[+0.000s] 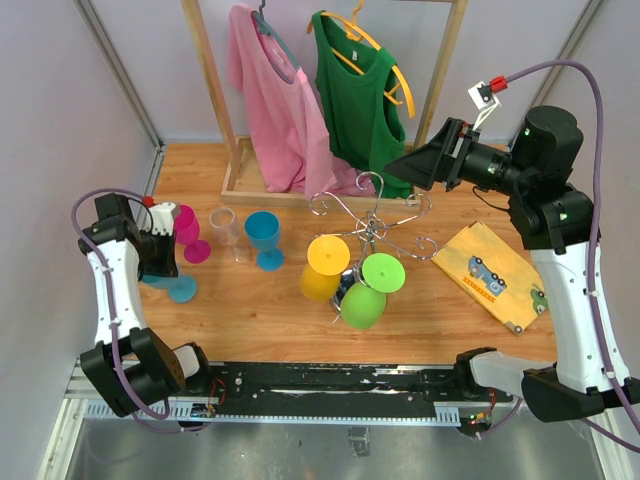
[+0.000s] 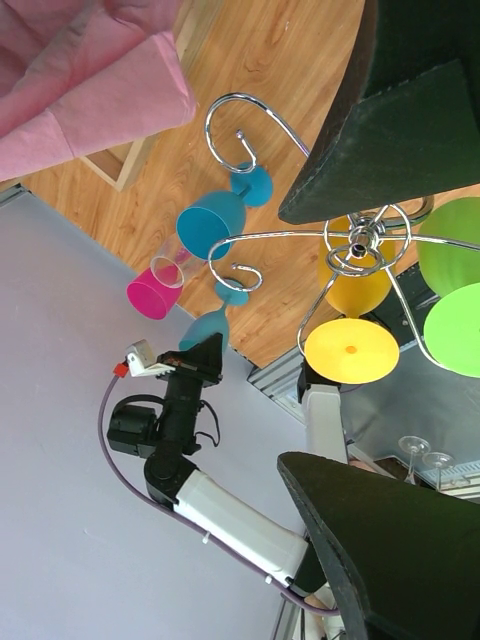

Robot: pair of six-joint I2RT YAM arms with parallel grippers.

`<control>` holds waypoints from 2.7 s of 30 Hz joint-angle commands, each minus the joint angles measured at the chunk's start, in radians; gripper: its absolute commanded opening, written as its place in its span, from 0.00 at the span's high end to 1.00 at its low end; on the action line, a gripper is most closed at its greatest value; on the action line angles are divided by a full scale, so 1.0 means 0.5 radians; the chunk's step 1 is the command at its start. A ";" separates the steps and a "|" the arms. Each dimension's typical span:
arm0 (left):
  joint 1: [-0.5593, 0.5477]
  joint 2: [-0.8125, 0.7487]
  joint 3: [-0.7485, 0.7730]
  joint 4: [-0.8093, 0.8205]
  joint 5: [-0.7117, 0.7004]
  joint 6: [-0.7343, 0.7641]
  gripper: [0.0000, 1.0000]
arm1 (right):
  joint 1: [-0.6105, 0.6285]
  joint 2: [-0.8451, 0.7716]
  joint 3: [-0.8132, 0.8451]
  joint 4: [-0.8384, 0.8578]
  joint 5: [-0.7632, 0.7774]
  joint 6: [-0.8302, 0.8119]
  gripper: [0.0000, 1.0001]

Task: Take the wine glass off the wine glass rack
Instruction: Place the wine glass at the center of the board, then pick up the wine glass from the wine rack.

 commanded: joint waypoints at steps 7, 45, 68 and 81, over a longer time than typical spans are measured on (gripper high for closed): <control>-0.012 -0.014 -0.057 -0.049 0.000 0.161 0.84 | -0.030 -0.062 -0.029 0.003 0.021 0.030 0.01; -0.780 0.942 2.343 -0.293 1.435 -1.249 0.14 | -1.387 -0.291 -0.382 -0.367 -0.129 0.102 0.01; -1.390 -0.146 0.397 0.918 1.373 -2.156 0.21 | -1.397 -0.540 -0.527 -0.939 0.021 -0.171 0.02; -1.390 -0.375 0.266 1.131 1.164 -2.361 0.20 | -1.354 -0.570 -0.549 -0.988 -0.028 -0.123 0.01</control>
